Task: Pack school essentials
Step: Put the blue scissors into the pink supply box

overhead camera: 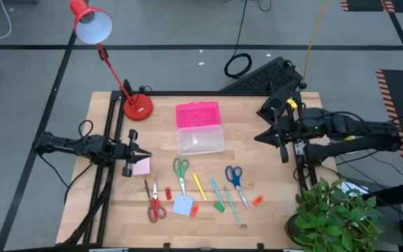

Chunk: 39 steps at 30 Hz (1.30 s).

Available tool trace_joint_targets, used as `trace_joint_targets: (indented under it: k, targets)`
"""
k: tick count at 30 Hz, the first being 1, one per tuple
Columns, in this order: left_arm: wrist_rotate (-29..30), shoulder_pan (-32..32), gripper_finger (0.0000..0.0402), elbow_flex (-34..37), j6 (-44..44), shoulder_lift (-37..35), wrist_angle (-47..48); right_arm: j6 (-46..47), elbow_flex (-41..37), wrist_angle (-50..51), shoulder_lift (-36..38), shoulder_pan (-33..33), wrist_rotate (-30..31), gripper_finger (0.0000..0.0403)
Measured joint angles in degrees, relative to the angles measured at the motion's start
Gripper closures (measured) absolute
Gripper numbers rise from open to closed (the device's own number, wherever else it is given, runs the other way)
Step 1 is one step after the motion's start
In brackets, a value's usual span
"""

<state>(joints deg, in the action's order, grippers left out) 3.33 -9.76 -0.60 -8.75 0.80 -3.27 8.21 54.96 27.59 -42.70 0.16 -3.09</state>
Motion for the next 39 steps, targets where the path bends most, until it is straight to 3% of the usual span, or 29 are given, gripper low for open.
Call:
trace_joint_targets:
  k: [7, 12, 20, 26, 39]
  targets:
    - [1.29, 0.00, 0.0364, 0.00, 1.28, 0.00, 0.02, -1.02, 0.81, 0.07, -2.54, -0.02, 0.33, 0.0403]
    - [1.75, 0.00, 0.0364, -0.17, 13.50, 0.24, -1.94, -1.35, 0.81, 0.06, -2.77, -0.02, 0.37, 0.0403]
    - [2.36, -0.80, 0.0364, -5.58, 12.93, 7.18, -0.59, -2.01, 0.81, -1.19, -2.77, -0.02, 0.52, 0.0403]
    - [2.77, -0.98, 0.0364, -16.89, 11.20, 17.12, 5.81, -2.01, 0.81, -1.59, -2.77, 0.00, 2.98, 0.0403]
    - [3.23, -0.98, 0.0364, -49.41, 7.96, 39.60, 27.32, -1.20, 0.81, -1.57, -4.36, 0.00, 3.32, 0.0403]
